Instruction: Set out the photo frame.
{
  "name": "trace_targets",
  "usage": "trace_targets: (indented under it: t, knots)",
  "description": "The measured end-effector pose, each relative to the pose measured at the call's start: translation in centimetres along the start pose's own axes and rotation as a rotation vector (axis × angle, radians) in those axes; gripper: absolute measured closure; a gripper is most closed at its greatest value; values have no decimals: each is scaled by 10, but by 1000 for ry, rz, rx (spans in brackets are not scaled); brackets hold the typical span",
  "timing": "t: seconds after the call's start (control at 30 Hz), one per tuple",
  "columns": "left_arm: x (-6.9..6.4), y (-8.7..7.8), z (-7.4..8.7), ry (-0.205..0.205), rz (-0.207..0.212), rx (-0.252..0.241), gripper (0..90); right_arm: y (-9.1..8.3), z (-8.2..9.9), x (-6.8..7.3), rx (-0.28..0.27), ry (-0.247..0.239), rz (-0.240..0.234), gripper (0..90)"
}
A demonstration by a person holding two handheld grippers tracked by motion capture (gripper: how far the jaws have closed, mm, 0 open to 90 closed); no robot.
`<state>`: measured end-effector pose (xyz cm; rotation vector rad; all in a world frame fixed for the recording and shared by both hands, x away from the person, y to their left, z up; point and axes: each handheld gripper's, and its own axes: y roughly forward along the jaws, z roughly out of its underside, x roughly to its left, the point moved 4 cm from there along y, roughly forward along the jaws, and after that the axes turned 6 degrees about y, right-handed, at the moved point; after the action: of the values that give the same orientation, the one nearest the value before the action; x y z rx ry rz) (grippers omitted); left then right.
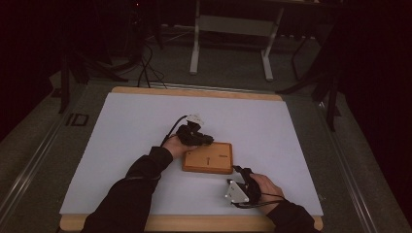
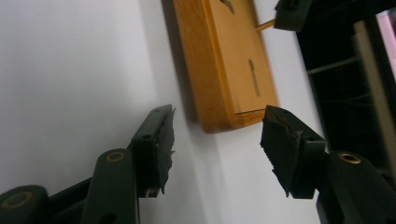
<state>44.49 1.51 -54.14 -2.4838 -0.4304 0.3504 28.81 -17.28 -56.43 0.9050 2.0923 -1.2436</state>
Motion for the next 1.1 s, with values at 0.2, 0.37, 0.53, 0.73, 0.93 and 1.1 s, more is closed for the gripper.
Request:
trace_targets:
  t: [0.2,0.37,0.53,0.73,0.93,1.1]
  knots:
    - [0,0,0,-5,1,-1,833,10,1,9,6,-186,121,537]
    - [0,0,0,-4,2,1,832,17,-1,15,8,-257,148,594]
    - [0,0,0,-7,3,2,830,19,-2,14,1,-287,162,647]
    - [0,0,0,1,5,3,828,19,-2,13,0,-301,152,654]
    - [-2,-2,0,5,14,-14,773,18,-2,9,-10,-292,124,654]
    - [-5,-13,-1,29,-37,-47,606,17,-2,5,-21,-284,105,656]
